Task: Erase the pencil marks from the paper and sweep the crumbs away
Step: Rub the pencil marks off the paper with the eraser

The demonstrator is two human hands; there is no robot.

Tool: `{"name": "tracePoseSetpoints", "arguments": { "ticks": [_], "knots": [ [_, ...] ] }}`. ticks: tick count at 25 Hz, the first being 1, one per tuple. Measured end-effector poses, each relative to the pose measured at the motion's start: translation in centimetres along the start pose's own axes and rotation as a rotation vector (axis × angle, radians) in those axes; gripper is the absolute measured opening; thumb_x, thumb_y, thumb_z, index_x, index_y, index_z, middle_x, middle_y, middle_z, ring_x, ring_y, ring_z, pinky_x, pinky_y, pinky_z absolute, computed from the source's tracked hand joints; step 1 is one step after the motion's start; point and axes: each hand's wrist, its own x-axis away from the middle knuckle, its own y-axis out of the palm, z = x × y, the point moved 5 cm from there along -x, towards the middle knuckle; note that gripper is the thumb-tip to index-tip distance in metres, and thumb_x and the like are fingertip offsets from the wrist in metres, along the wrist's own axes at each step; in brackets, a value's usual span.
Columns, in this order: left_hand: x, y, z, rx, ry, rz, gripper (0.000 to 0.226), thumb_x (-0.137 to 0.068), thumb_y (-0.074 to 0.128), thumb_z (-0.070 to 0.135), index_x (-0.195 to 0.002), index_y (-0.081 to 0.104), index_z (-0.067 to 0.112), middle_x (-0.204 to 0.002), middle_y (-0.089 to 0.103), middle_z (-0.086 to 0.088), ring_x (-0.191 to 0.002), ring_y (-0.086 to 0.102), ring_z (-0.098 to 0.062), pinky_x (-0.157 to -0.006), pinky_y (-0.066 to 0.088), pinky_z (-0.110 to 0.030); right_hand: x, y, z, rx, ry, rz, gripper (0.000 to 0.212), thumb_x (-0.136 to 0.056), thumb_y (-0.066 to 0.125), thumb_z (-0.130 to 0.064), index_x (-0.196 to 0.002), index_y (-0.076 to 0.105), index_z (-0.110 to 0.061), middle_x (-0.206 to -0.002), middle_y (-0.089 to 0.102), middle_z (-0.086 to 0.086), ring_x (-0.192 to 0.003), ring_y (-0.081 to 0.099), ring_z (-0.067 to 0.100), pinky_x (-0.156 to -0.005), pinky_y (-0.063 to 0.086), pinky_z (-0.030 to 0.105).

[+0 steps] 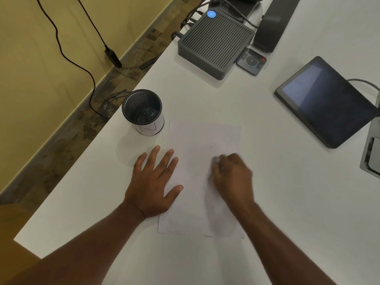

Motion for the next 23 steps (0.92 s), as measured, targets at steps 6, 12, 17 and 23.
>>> {"name": "tracePoseSetpoints", "arguments": {
  "ticks": [6,12,17,23],
  "knots": [
    [0.1,0.1,0.0,-0.005,-0.001,0.013,0.075,-0.099,0.04,0.064,-0.157,0.04,0.017,-0.169,0.031,-0.005,-0.159,0.018,-0.038,-0.122,0.022,-0.063,-2.8,-2.0,3.7,0.019,0.05,0.083,0.029,-0.09,0.062,-0.016,-0.062,0.057,-0.01,-0.065,0.052,0.007,-0.059,0.055,0.029,-0.051,0.042,0.03],
    [0.1,-0.1,0.0,-0.012,0.008,0.021,0.074,-0.098,0.041,0.063,-0.155,0.043,0.016,-0.168,0.034,-0.006,-0.158,0.02,-0.039,-0.122,0.023,-0.063,-0.8,-0.7,2.1,0.022,-0.096,-0.065,0.025,-0.09,0.064,-0.017,-0.066,0.06,-0.01,-0.068,0.053,0.007,-0.059,0.055,0.029,-0.052,0.043,0.032],
    [0.2,-0.1,0.0,-0.018,0.003,0.009,0.075,-0.098,0.04,0.064,-0.155,0.043,0.016,-0.169,0.033,-0.006,-0.158,0.02,-0.039,-0.121,0.023,-0.063,-0.6,-0.7,1.8,0.056,-0.08,-0.04,0.026,-0.09,0.063,-0.019,-0.066,0.059,-0.011,-0.068,0.051,0.004,-0.058,0.054,0.025,-0.053,0.034,0.026],
    [0.1,-0.1,0.0,-0.012,-0.01,-0.003,0.075,-0.098,0.04,0.064,-0.155,0.042,0.016,-0.169,0.032,-0.006,-0.158,0.02,-0.038,-0.121,0.024,-0.064,-3.2,-1.7,2.9,0.058,0.026,0.033,0.029,-0.09,0.062,-0.018,-0.063,0.056,-0.011,-0.066,0.048,0.003,-0.054,0.049,0.025,-0.05,0.034,0.026]
  ]
}}
